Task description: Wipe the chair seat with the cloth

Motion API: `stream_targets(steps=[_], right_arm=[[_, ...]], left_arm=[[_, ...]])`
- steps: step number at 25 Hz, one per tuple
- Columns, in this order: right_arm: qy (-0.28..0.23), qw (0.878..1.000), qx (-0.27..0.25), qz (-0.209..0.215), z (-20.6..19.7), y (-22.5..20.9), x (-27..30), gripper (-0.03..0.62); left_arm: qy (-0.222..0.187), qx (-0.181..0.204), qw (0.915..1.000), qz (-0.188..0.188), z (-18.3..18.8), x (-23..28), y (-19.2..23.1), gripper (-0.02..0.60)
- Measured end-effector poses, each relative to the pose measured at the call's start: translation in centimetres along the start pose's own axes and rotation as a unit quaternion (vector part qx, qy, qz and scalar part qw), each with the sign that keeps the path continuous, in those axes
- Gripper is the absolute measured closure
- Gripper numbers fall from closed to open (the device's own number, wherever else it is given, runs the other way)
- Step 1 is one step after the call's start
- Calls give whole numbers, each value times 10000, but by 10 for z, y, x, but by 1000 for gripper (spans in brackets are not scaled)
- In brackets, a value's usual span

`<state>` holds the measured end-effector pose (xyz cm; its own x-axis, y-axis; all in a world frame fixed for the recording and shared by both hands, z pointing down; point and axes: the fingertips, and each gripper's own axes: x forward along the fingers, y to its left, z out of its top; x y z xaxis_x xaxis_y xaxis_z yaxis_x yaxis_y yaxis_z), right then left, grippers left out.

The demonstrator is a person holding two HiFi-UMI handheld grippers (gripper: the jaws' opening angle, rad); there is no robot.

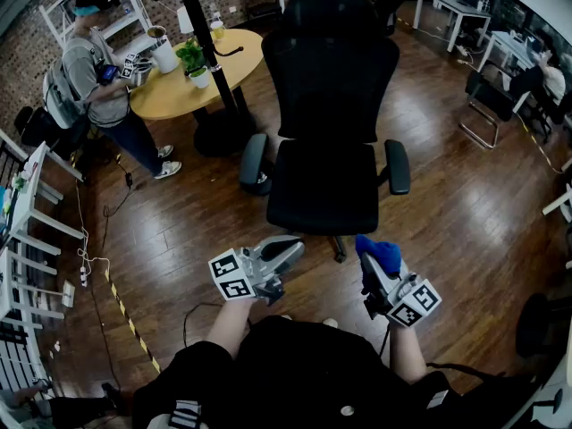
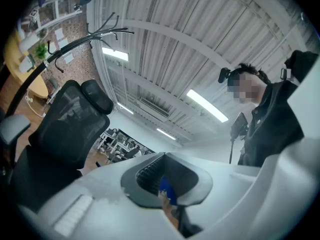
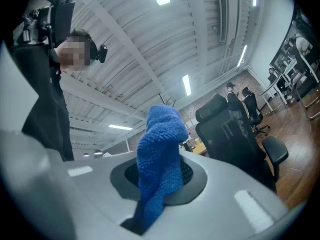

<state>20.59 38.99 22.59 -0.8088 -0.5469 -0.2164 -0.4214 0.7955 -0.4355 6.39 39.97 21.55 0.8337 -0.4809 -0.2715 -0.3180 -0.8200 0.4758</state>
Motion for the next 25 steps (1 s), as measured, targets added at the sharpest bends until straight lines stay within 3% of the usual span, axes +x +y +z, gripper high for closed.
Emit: stream_targets(steps=[7,13,20,25], right_arm=[[-86,9999,-130,31,15,-44,36,556],[57,9996,-252,-93,8,-91,104,556],[401,9967,-428,-554,23,-158,202,556],[483,9934,-548,-879,37,-186,244,556]], left_arm=[[-251,240,9991,238,35,5,42,584],[-424,210,9986,246,60,3,121,584],[-491,-93,9987,20,102,18,237,584],[-239,-311,9991,-152,123,34,280,584]])
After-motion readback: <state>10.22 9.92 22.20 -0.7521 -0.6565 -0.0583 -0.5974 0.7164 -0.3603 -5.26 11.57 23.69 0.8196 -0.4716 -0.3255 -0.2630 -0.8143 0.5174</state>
